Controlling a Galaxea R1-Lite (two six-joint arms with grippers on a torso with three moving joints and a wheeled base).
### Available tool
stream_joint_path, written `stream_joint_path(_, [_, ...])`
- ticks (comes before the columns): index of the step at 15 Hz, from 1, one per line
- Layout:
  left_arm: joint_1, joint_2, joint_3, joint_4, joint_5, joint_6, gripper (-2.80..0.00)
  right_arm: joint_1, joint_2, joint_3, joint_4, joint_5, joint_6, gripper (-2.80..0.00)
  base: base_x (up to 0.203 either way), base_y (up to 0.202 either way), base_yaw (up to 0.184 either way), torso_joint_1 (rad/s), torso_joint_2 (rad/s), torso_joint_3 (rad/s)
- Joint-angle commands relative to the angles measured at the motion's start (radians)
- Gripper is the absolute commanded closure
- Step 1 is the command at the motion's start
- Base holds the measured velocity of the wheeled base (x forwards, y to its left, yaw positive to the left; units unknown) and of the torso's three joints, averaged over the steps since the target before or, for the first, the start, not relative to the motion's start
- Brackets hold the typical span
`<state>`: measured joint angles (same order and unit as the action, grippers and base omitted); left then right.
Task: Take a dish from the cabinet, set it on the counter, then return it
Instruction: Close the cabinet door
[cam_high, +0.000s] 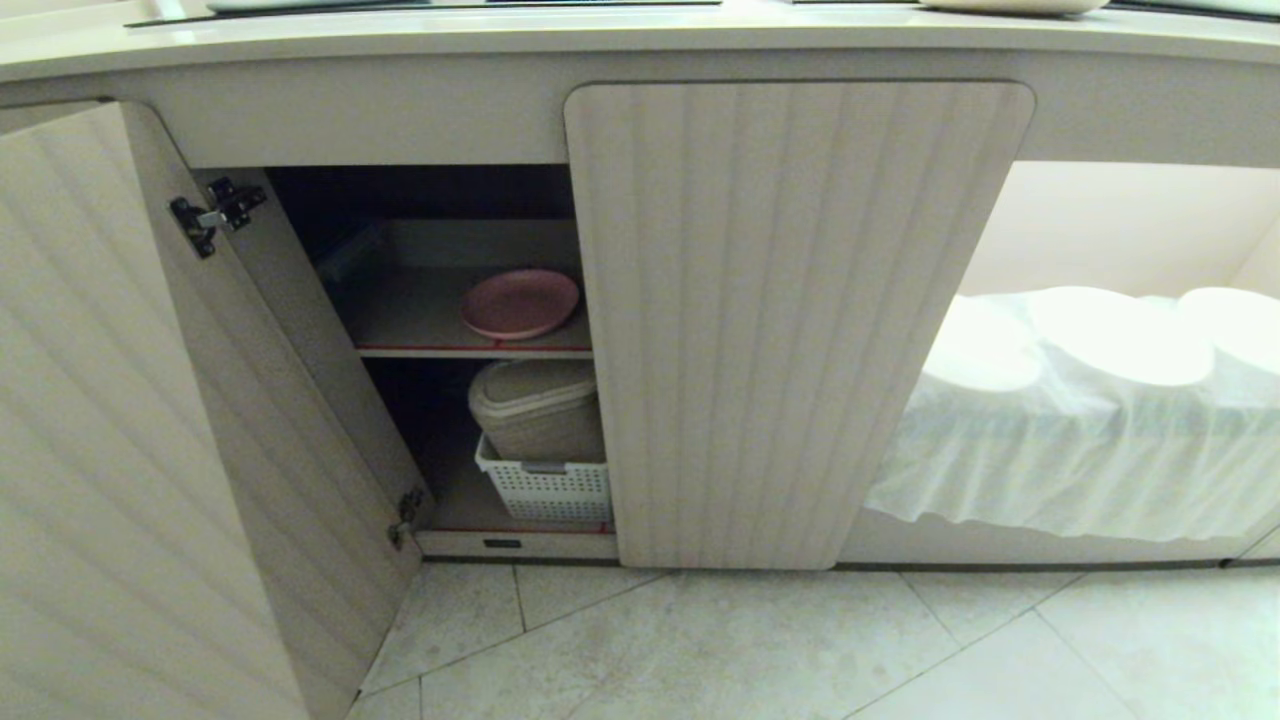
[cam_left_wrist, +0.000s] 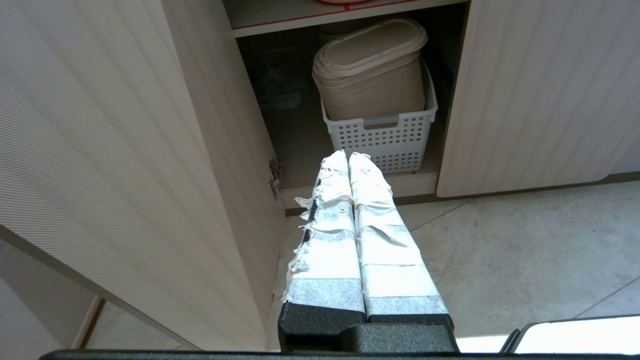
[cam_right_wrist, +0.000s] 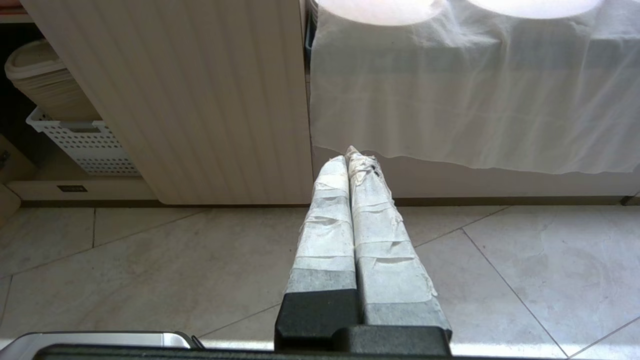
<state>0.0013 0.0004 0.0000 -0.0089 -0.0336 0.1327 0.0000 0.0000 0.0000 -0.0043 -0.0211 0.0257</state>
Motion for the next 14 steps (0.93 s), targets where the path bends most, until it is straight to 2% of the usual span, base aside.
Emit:
stream_joint_path(1, [0.0, 0.0, 0.0, -0.001, 0.0, -0.001, 0.0, 0.0, 0.0, 0.0, 0.0, 0.0, 0.0, 0.0, 0.0, 0.0, 0.0, 0.0, 0.0, 0.0])
stream_joint_path(14, [0.0, 0.0, 0.0, 0.0, 0.0, 0.002, 0.0, 0.0, 0.0, 0.0, 0.0, 0.0, 0.0, 0.0, 0.0, 0.0, 0.0, 0.0, 0.0, 0.0])
